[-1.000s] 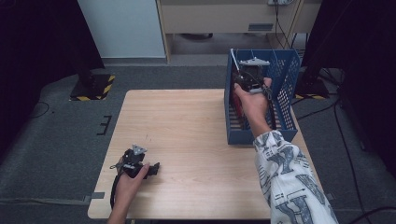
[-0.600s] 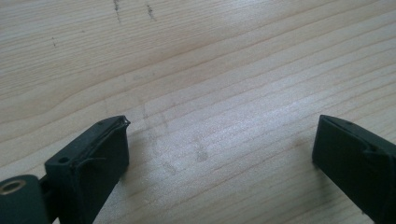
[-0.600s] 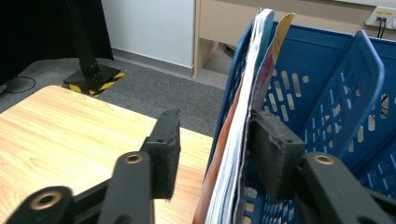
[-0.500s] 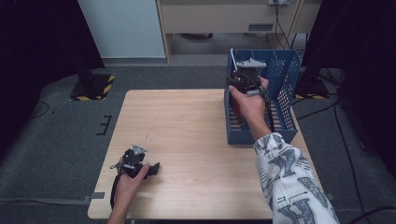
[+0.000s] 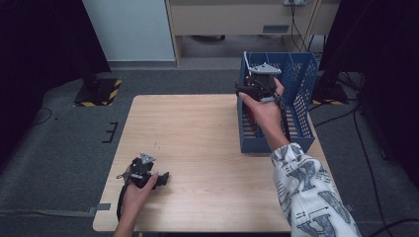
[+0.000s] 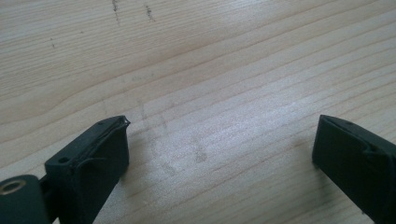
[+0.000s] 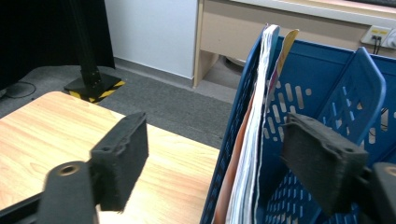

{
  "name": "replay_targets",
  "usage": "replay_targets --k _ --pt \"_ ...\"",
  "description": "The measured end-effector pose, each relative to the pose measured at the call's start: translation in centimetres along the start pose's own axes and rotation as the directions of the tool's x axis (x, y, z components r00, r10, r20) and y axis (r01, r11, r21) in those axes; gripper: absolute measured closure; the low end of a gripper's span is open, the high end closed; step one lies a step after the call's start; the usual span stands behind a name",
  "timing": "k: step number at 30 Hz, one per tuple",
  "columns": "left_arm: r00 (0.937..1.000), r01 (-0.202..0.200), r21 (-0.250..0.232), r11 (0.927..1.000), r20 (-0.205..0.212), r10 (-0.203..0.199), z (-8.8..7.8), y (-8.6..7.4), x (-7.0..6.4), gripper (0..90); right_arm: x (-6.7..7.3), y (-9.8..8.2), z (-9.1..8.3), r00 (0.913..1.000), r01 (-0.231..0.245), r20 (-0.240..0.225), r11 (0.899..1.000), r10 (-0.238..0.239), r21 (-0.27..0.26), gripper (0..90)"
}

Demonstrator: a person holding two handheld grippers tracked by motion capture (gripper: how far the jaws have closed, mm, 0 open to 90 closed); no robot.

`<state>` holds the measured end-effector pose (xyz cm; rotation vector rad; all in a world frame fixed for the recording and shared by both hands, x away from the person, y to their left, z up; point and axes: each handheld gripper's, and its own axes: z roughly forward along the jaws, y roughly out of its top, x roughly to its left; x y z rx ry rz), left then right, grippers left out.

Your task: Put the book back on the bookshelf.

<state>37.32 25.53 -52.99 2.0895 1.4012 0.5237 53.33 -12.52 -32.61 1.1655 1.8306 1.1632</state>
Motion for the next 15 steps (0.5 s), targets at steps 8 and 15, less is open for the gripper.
replay_targets --k 8,15 --pt "1.0000 0.007 -0.002 1.0000 0.000 -0.007 0.0 0.0 -0.1 3.1 0.1 -0.1 -0.7 0.9999 0.012 -0.005 1.000 -0.012 -0.018 13.1" --pt "1.0000 0.001 0.000 1.0000 0.003 -0.001 0.0 0.0 -0.1 3.2 0.1 -0.9 -1.3 0.9994 0.026 -0.021 0.999 -0.026 -0.030 9.2"
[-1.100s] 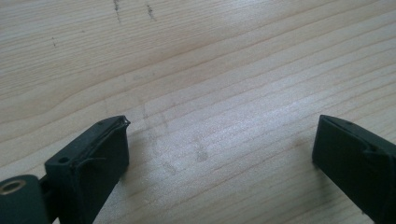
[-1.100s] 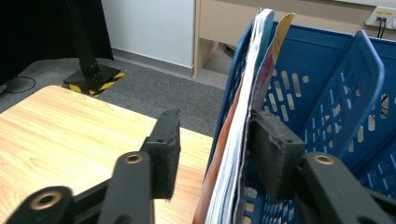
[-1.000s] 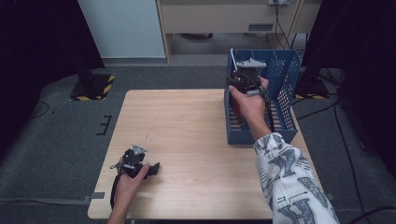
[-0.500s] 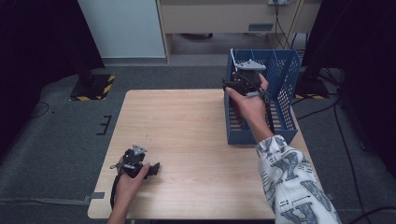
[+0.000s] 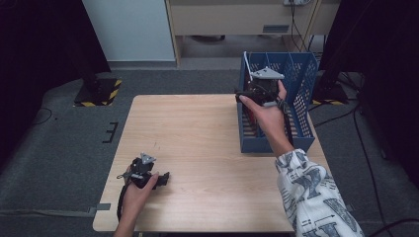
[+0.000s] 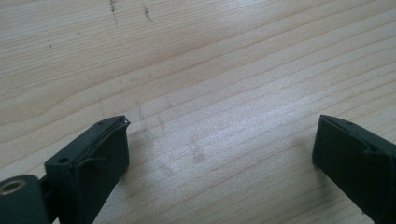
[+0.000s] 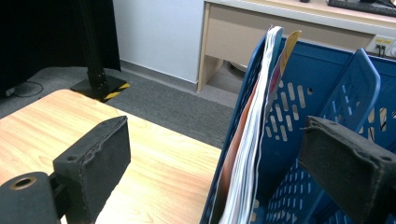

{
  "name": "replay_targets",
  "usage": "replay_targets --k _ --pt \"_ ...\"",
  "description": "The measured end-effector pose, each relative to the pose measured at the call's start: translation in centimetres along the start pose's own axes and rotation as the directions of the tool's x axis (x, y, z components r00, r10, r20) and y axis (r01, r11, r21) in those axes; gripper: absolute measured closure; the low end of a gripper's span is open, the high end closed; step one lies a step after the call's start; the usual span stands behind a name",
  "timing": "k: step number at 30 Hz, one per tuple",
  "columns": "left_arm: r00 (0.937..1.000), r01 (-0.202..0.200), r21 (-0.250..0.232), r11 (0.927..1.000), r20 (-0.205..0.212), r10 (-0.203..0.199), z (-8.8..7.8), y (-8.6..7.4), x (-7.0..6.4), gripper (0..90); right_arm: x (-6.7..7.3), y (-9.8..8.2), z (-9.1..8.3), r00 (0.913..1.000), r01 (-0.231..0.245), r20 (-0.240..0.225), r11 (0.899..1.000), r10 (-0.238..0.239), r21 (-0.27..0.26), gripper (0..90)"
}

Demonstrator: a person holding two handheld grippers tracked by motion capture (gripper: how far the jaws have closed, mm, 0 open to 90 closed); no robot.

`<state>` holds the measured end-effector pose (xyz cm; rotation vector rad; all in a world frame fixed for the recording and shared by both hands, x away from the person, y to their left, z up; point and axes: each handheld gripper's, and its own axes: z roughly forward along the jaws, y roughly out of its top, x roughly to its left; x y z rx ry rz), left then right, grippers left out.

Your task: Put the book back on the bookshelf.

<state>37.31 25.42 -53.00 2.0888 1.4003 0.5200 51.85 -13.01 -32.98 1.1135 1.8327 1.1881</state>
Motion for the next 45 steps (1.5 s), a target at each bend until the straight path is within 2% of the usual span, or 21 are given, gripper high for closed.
replay_targets --k 6,10,23,25,31,36,45 --pt "1.0000 0.000 0.000 1.0000 -0.001 0.000 0.0 0.0 0.0 3.0 0.0 -0.8 -0.6 0.9999 0.013 0.002 1.000 -0.013 -0.012 17.0" --pt "1.0000 0.000 0.000 1.0000 -0.001 0.000 0.0 0.0 0.0 2.9 0.1 -1.5 -0.9 0.9995 0.030 -0.004 0.999 -0.030 0.010 23.3" --pt "1.0000 0.003 -0.001 1.0000 0.000 -0.003 0.1 0.0 0.0 2.5 0.5 -3.1 -1.5 0.9990 0.036 -0.029 0.999 -0.035 0.031 27.1" --pt "1.0000 0.003 -0.001 1.0000 -0.001 -0.003 0.0 0.0 0.0 2.5 0.5 -3.3 -1.6 0.9989 0.033 -0.035 0.999 -0.032 0.027 25.7" --pt "1.0000 0.004 0.000 1.0000 -0.002 -0.004 0.1 0.0 0.0 2.3 0.5 -3.5 -1.9 0.9971 0.019 -0.075 0.998 -0.015 0.052 9.3" --pt "1.0000 0.004 0.000 1.0000 -0.001 -0.004 0.1 0.0 0.0 1.5 0.4 -3.6 -2.5 0.9957 0.007 -0.093 0.999 -0.002 0.049 5.3" --pt "0.9999 0.009 -0.004 1.0000 -0.006 -0.009 0.2 0.0 -0.1 1.2 0.1 -4.8 -4.0 0.9928 0.029 -0.118 0.999 -0.024 0.039 4.3"
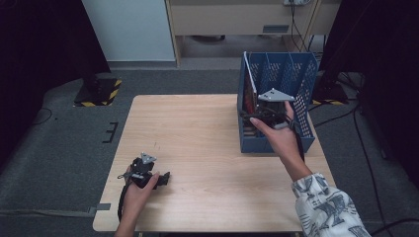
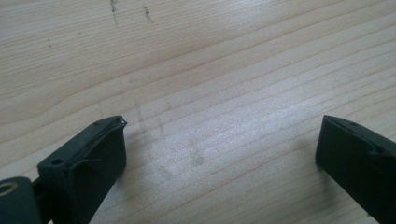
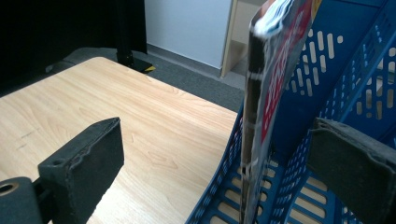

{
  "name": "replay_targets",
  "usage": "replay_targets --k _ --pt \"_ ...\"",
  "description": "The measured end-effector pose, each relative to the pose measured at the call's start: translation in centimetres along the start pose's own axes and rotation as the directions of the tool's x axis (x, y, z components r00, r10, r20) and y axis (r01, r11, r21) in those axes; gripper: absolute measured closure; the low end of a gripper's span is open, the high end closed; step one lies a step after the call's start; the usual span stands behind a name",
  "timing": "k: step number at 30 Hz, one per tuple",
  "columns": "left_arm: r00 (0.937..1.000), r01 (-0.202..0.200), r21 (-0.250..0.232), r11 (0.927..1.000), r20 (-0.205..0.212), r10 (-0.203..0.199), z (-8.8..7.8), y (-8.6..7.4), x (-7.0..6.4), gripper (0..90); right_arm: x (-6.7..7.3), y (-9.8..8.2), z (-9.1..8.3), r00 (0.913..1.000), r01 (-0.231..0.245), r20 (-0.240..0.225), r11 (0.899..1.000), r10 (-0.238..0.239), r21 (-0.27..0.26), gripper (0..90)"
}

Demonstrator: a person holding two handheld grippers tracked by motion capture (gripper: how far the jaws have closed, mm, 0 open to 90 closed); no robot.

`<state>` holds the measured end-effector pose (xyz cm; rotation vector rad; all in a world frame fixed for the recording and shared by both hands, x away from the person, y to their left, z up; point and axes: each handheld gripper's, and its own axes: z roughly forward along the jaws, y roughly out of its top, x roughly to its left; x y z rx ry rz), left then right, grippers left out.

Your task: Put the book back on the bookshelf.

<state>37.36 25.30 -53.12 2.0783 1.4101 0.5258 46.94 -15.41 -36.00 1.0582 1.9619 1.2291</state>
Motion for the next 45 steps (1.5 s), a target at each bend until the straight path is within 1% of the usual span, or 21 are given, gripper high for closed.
replay_targets --k 11,15,20,28,32,39,42,45 --pt "1.0000 -0.004 -0.003 1.0000 0.000 0.004 -0.1 -0.1 0.0 1.1 0.3 -1.6 -1.5 0.9997 0.011 -0.022 1.000 -0.011 -0.012 3.8" --pt "1.0000 -0.005 -0.003 1.0000 0.001 0.005 0.0 -0.1 0.0 0.9 0.4 -2.4 -2.0 0.9994 0.016 -0.031 1.000 -0.016 -0.006 3.9" --pt "1.0000 -0.005 -0.007 1.0000 0.001 0.005 -0.1 -0.2 0.0 0.9 0.5 -3.3 -2.7 0.9994 0.017 -0.031 1.000 -0.017 -0.005 4.0" --pt "1.0000 -0.003 -0.010 0.9999 0.001 0.003 -0.1 -0.2 -0.1 0.6 0.7 -5.1 -3.3 0.9986 0.023 -0.049 1.000 -0.022 0.020 4.0" --pt "1.0000 -0.003 -0.010 0.9999 0.001 0.003 -0.1 -0.2 -0.1 0.3 0.9 -6.0 -3.7 0.9976 0.026 -0.065 0.999 -0.024 0.031 4.0" --pt "1.0000 -0.004 -0.014 0.9999 0.002 0.004 0.0 -0.3 -0.1 0.0 1.2 -7.3 -4.1 0.9957 0.042 -0.086 0.998 -0.037 0.056 4.4" --pt "1.0000 -0.005 -0.014 0.9999 0.003 0.005 0.0 -0.3 -0.1 0.0 1.5 -8.2 -4.2 0.9945 0.044 -0.097 0.997 -0.038 0.068 4.5" --pt "1.0000 -0.004 -0.014 0.9999 0.003 0.004 0.0 -0.3 -0.1 0.0 1.7 -9.2 -4.3 0.9929 0.054 -0.111 0.994 -0.043 0.090 4.6"
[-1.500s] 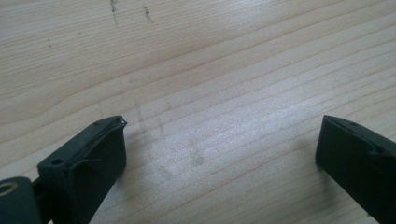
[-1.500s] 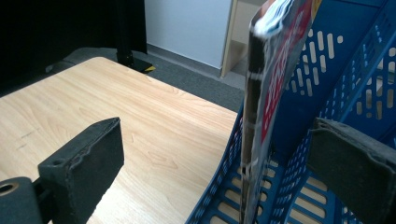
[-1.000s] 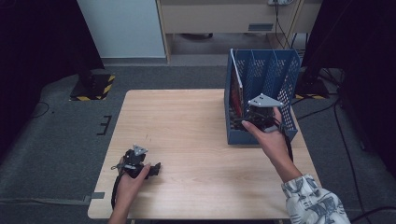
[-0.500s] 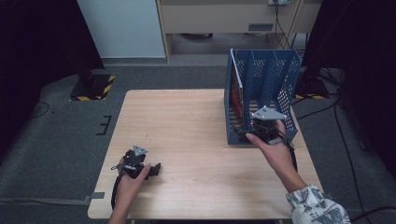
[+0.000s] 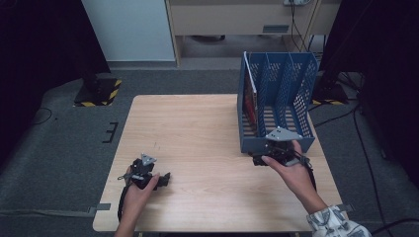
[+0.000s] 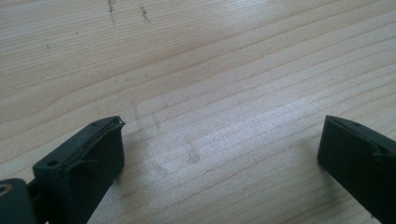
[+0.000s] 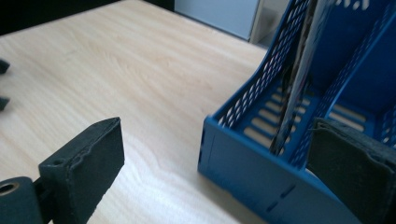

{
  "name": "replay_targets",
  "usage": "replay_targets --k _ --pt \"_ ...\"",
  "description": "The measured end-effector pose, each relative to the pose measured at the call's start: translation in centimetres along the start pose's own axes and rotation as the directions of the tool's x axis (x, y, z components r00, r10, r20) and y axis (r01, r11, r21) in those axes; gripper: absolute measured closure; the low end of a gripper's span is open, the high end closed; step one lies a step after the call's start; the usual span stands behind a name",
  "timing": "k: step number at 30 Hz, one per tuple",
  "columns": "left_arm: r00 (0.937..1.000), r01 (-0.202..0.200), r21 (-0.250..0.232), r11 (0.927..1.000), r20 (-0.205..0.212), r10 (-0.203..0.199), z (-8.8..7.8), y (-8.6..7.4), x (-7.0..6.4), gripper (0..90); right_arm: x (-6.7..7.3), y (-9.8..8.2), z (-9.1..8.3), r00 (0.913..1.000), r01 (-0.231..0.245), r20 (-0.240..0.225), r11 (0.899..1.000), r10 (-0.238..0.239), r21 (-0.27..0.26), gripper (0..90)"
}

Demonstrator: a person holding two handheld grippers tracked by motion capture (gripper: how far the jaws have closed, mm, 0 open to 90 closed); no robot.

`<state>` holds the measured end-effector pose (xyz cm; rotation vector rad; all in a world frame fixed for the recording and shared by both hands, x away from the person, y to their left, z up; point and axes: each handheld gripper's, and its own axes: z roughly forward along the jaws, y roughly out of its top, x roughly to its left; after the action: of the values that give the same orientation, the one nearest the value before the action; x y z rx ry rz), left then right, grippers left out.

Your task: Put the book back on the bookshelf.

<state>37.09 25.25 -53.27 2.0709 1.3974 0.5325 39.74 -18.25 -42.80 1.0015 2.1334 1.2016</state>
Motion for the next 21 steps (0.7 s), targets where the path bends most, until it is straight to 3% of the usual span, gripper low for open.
replay_targets --k 21 --pt "1.0000 -0.004 -0.002 1.0000 0.002 0.004 0.0 0.0 0.0 0.0 2.4 -5.8 1.7 0.9960 -0.007 -0.088 0.992 0.018 0.125 5.4"
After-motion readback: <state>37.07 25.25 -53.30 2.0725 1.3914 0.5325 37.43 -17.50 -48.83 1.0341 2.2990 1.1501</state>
